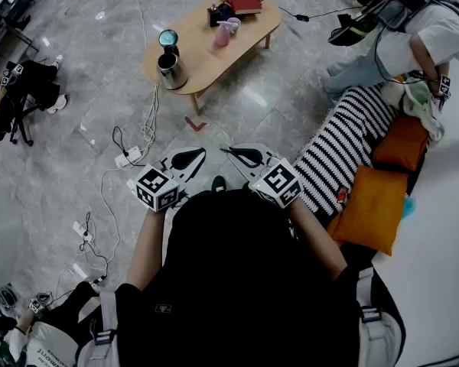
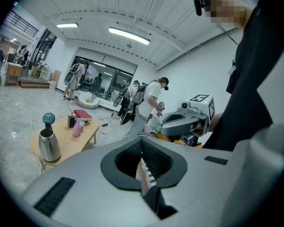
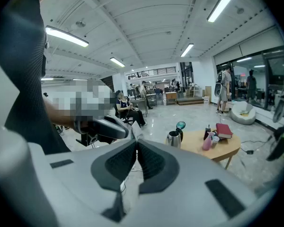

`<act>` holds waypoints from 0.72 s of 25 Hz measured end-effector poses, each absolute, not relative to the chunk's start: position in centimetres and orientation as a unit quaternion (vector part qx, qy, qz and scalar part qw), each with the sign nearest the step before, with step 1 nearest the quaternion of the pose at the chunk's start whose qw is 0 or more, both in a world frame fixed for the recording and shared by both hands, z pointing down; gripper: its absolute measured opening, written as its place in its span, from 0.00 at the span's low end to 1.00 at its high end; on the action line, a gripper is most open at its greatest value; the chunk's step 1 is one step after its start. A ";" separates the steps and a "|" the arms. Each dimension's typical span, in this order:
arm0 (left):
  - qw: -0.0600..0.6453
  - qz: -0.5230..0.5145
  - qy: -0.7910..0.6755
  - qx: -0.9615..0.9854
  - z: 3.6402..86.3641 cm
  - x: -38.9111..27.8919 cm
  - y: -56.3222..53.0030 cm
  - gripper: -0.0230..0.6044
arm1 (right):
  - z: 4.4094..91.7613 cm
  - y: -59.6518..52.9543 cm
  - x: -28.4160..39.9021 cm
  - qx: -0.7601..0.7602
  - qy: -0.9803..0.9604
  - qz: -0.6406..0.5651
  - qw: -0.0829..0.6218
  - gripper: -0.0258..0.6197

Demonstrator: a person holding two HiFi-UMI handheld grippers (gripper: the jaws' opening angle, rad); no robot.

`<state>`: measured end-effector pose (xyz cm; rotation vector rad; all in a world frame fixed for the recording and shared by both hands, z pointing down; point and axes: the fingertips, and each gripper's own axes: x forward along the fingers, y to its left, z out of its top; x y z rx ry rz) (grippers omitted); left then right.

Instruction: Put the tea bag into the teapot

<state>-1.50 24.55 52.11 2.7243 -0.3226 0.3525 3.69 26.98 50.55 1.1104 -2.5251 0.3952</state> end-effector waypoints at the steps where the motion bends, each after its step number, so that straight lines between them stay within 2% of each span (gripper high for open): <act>1: 0.189 0.127 -0.115 0.967 51.9 -1.5 24.7 0.05 | 50.6 27.1 3.6 0.392 -0.892 0.140 0.178 0.06; 18: 0.199 0.128 -0.115 0.965 52.2 -1.9 25.5 0.05 | 50.7 27.6 2.3 0.364 -0.904 0.149 0.167 0.06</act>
